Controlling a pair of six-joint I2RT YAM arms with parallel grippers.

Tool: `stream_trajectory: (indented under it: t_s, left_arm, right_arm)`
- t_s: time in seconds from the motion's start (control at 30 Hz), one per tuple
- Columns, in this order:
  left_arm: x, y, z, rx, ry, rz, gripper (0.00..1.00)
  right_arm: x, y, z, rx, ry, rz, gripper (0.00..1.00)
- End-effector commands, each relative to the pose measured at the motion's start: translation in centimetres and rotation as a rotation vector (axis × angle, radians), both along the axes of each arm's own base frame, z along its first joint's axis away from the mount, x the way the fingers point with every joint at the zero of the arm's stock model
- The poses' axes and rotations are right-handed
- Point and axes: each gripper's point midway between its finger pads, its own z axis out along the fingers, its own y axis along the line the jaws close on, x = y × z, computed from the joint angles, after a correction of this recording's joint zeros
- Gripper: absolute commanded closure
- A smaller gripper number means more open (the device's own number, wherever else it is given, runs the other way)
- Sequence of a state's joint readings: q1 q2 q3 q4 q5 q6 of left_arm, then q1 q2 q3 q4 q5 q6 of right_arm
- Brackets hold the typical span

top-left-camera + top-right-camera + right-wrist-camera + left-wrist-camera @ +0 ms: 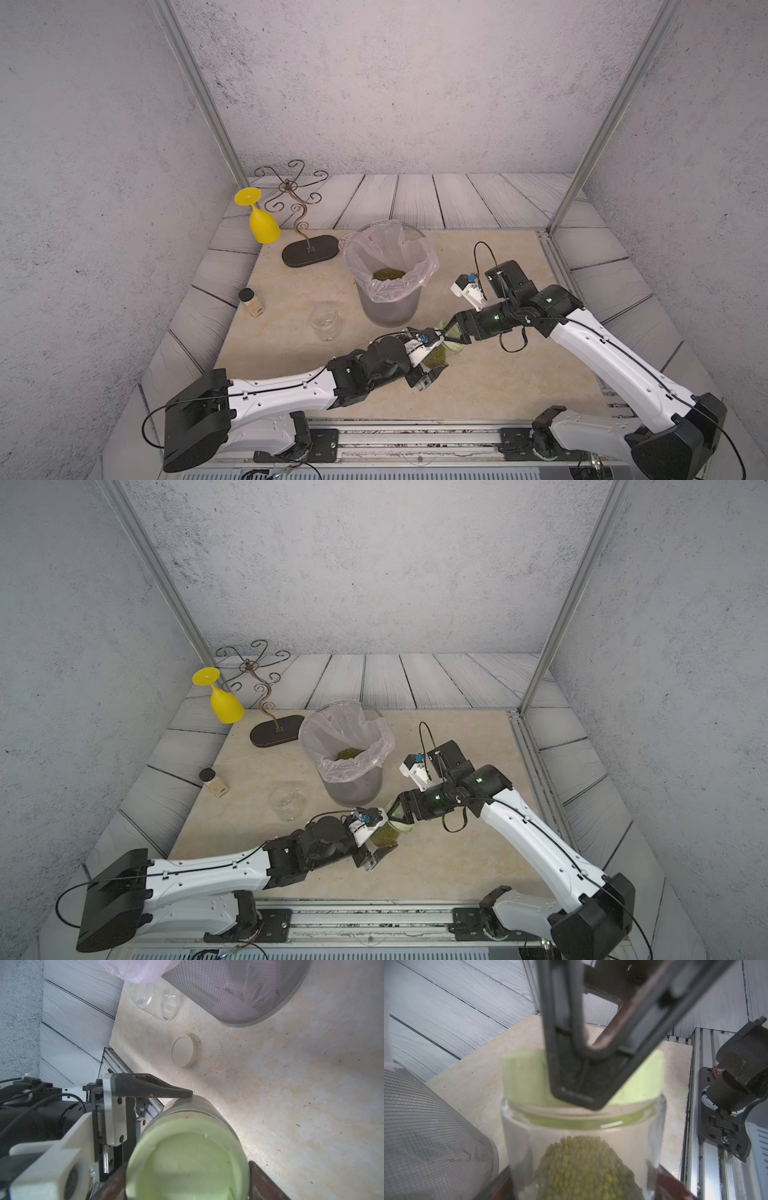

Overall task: Empty moldy mung beans from jars
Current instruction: Open the lid of the jar.

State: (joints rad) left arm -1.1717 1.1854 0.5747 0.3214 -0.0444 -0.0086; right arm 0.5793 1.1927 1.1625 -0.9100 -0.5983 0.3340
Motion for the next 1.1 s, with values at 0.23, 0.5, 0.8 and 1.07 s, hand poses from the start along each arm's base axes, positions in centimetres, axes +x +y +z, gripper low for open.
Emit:
stream_trajectory:
  t_s: [0.23, 0.5, 0.8, 1.07]
  left_arm:
    - [0.8, -1.3, 3.6, -0.111, -0.028, 0.005, 0.05]
    - [0.8, -1.1, 2.8, -0.079, -0.022, 0.010, 0.05]
    - [0.6, -1.2, 2.7, -0.076, 0.000, 0.002, 0.27]
    - [-0.2, -0.3, 4.0, -0.108, 0.029, -0.020, 0.41]
  right_arm:
    - [-2.2, 1.6, 3.1, 0.166, -0.004, 0.076, 0.42]
    - [-2.2, 1.4, 2.7, 0.152, -0.008, 0.072, 0.42]
    - [-2.4, 1.3, 3.2, 0.160, -0.024, 0.073, 0.43]
    - [-2.8, 1.0, 2.5, 0.140, -0.063, 0.124, 0.43]
